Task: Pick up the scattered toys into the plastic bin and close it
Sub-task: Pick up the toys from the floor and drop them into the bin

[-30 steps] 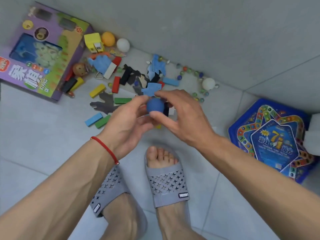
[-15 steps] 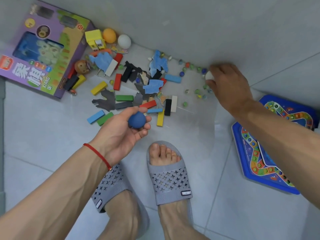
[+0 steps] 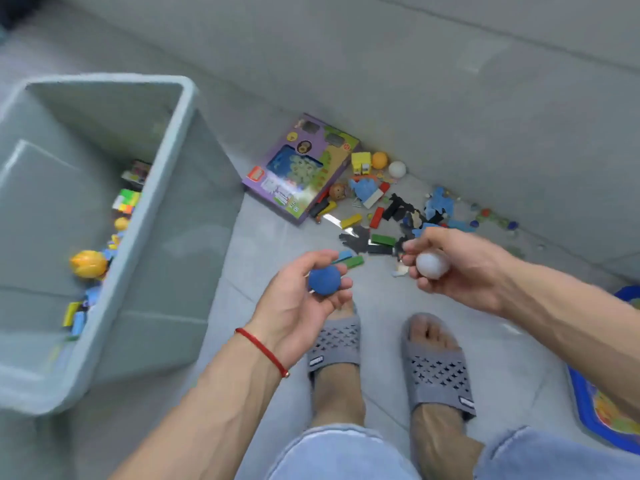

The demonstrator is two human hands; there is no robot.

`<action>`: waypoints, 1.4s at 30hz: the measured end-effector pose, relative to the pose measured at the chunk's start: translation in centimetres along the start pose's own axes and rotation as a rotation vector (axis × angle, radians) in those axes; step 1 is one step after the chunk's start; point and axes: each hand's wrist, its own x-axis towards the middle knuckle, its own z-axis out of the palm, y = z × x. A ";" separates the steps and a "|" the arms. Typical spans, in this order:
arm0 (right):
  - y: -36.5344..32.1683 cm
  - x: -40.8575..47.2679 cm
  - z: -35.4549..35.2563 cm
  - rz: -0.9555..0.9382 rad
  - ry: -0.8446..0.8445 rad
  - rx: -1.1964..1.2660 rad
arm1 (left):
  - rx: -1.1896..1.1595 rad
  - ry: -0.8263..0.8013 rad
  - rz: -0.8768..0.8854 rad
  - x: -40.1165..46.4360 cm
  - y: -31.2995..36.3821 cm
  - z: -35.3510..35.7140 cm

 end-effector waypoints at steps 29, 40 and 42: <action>3.3 -1.8 -14.4 -0.077 0.500 -1.258 | 0.684 -0.140 0.111 1.8 -1.9 4.9; 9.5 10.2 -16.8 -0.461 0.541 -1.257 | 0.771 -0.183 -0.048 12.8 -9.1 12.1; 10.1 11.7 -16.2 -0.501 0.548 -1.234 | 0.779 -0.169 -0.065 13.9 -10.0 11.7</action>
